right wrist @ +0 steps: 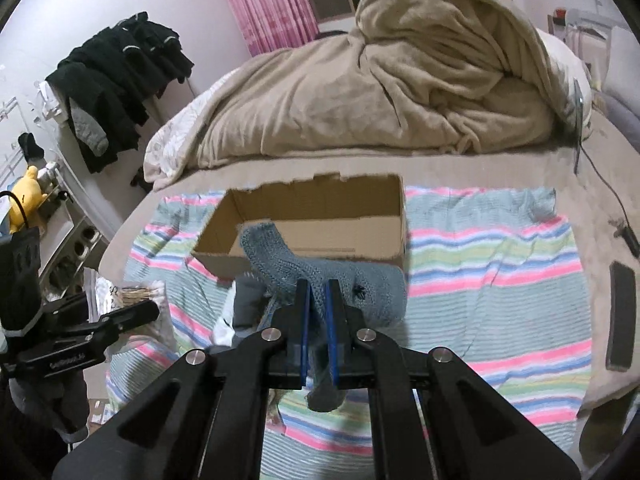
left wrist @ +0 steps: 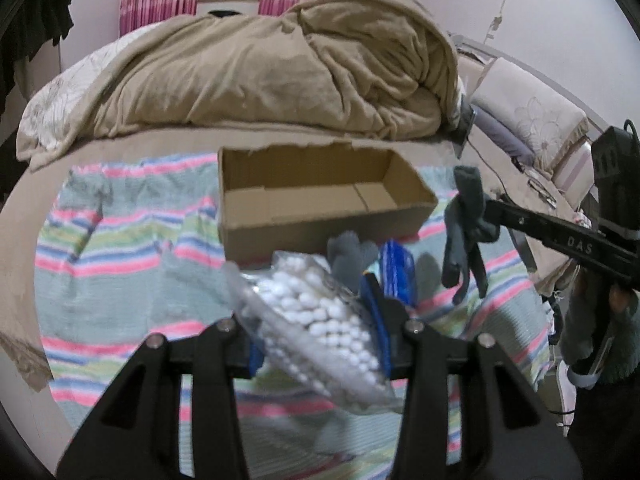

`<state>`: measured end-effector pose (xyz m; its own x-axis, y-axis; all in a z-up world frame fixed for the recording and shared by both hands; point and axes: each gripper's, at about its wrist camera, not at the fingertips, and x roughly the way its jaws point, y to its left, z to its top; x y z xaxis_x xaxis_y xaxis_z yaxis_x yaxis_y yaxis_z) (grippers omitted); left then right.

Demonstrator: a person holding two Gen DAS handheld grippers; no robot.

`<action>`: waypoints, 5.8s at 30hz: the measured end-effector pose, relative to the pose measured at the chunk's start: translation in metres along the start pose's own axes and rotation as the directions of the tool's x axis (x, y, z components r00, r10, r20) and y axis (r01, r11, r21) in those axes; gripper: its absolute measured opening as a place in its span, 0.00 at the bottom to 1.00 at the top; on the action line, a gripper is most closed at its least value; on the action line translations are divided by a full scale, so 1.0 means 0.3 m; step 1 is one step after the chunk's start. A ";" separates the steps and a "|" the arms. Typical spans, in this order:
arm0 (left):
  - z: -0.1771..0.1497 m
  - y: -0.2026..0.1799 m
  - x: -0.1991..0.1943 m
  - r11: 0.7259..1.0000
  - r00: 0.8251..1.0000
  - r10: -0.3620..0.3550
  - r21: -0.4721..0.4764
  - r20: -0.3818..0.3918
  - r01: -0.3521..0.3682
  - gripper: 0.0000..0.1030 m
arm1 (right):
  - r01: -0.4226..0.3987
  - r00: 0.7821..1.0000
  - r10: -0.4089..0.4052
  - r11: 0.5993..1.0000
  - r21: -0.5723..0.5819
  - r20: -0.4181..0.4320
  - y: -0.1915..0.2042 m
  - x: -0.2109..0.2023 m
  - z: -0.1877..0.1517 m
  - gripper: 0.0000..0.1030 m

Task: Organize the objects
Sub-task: 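Carry the swab bag and glove into the cardboard box and open both tools, then withdraw both tools from the box back toward the pile, then grasp the blue Vinda tissue pack with the right tool while the left tool grasps the other grey glove, then carry the tissue pack and glove into the box and open both tools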

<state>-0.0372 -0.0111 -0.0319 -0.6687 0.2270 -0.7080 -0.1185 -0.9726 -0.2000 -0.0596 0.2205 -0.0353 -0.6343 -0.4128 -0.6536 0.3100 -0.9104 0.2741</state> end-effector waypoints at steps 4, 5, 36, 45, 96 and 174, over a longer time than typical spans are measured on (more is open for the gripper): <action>0.059 -0.008 0.006 1.000 1.000 -0.004 0.021 0.027 0.003 0.42 | -0.003 0.999 0.004 1.000 -0.014 0.037 0.001 -0.016 0.048 0.08; 0.070 -0.011 0.008 1.000 1.000 -0.004 0.025 0.031 0.004 0.42 | -0.004 0.999 0.005 1.000 -0.017 0.044 0.000 -0.018 0.060 0.08; 0.327 -0.003 0.497 0.999 0.999 -0.024 0.048 -0.033 0.025 0.42 | -0.023 0.999 0.022 0.999 -0.042 -0.027 -0.107 0.405 0.245 0.08; 0.281 0.008 0.614 0.998 0.993 0.031 0.059 -0.117 -0.025 0.44 | -0.017 0.992 0.013 0.999 -0.029 -0.122 -0.123 0.530 0.176 0.08; 0.060 -0.002 0.026 0.993 0.992 0.119 -0.020 0.052 -0.118 0.86 | 0.056 0.998 -0.056 0.998 -0.014 -0.025 0.011 0.066 0.013 0.70; 0.098 -0.030 0.059 0.998 0.992 -0.057 0.022 0.115 0.055 0.21 | -0.026 0.997 0.031 0.997 0.066 -0.066 -0.066 0.138 -0.013 0.58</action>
<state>-0.0697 0.0001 -0.0227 -0.7411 0.2753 -0.6124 -0.1713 -0.9594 -0.2239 -0.0893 0.2214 -0.0706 -0.5765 -0.4378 -0.6899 0.2791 -0.8990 0.3374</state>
